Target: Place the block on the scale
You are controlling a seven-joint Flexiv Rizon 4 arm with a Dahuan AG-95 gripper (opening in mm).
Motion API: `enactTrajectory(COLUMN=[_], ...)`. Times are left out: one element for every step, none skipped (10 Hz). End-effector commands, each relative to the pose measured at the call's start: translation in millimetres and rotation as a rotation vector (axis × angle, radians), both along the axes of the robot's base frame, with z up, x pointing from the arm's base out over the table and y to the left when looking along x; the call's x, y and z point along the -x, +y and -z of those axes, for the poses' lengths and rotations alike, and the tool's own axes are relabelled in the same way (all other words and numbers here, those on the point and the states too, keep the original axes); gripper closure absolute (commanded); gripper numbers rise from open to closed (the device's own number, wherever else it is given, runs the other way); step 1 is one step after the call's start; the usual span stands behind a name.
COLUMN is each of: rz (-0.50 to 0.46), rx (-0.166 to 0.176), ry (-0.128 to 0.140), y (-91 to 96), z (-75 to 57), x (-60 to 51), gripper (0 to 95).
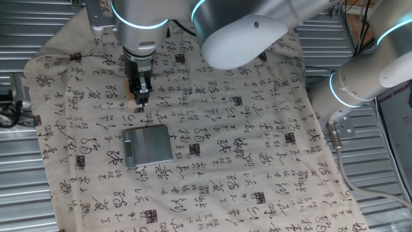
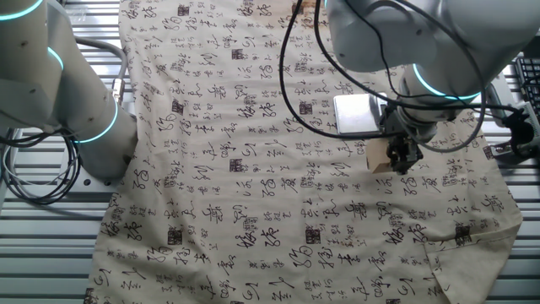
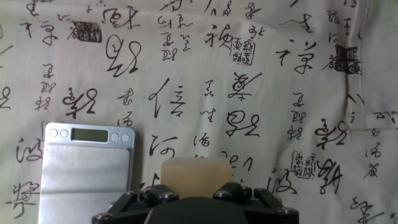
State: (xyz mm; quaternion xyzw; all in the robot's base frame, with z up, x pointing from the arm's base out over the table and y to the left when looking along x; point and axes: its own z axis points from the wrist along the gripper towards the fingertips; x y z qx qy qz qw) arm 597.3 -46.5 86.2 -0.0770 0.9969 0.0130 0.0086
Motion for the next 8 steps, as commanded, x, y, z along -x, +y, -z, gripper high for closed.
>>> enactTrajectory(rz=[-0.014,-0.045,-0.062,-0.087,-0.114,-0.147,-0.193,-0.207], rx=[0.004,0.03,0.019,0.018,0.024,0.024,0.024,0.029], ry=[0.001,0.001,-0.006,-0.007,0.002,0.008,0.012,0.016], y=[0.2,0.2,0.2,0.2,0.2,0.2,0.2,0.2], z=[-0.1,-0.1,-0.1,-0.1,-0.1,-0.1,-0.1,-0.1], x=[-0.5,-0.5,-0.5,-0.5,-0.5,-0.5,-0.5,-0.5], gripper=[95.0,95.0,95.0,95.0,95.0,95.0,95.0,95.0])
